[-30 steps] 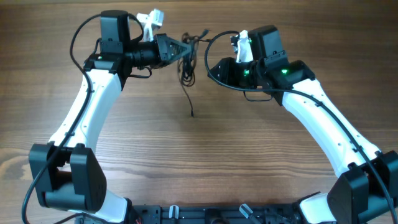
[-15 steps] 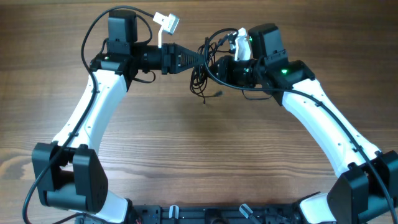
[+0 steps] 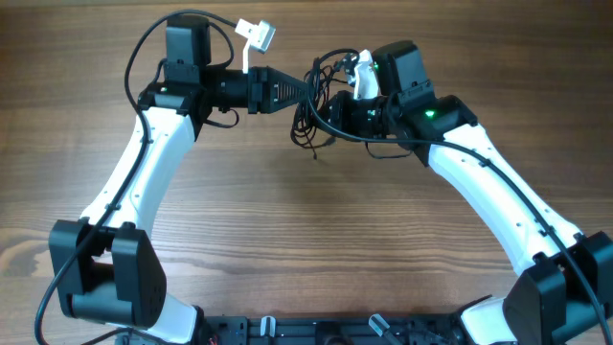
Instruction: Untangle cables
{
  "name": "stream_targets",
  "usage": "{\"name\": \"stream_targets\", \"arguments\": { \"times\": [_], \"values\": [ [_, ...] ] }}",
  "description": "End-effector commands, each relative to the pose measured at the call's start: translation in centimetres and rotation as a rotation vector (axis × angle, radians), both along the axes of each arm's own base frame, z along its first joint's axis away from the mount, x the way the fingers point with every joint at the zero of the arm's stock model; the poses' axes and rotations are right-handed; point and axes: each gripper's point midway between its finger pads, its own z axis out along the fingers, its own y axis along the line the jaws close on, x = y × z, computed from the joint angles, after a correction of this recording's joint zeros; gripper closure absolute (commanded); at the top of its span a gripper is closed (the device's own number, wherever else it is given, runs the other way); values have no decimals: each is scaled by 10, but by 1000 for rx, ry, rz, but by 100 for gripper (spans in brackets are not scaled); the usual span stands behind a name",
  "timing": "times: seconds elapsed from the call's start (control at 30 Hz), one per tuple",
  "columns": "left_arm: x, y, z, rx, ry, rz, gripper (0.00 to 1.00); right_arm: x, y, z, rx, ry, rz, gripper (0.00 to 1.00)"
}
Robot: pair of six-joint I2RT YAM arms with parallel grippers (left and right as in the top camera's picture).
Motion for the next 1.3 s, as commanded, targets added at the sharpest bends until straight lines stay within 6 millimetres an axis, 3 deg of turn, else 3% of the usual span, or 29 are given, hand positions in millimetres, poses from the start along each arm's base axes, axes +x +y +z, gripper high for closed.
{"name": "stream_targets", "arguments": {
  "times": [0.0, 0.13, 0.33, 0.43, 0.6, 0.77, 0.9, 1.07, 1.27],
  "values": [
    [-5, -1, 9, -21, -12, -25, 96, 5, 4, 5, 16, -13, -9, 96],
    [-1, -1, 6, -5, 6, -1, 96, 6, 8, 11, 45, -37, 13, 96],
    [42, 13, -25, 148, 214, 306, 96, -1, 28, 41, 179, -133, 157, 96],
    [55, 26, -32, 169, 288, 409, 96, -2, 28, 40, 179, -134, 161, 96],
    [77, 65, -47, 182, 477, 628, 96, -8, 32, 46, 210, -153, 213, 96],
    [79, 90, -60, 204, 564, 712, 96, -8, 32, 51, 208, -188, 226, 96],
    [79, 103, -65, 213, 598, 743, 96, -9, 28, 70, 211, -254, 214, 96],
    [80, 107, -67, 219, 599, 760, 96, 1, 7, 89, 97, -391, 107, 96],
    [81, 108, -68, 222, 600, 765, 96, 16, -12, 81, -60, -493, 51, 96]
  ]
}}
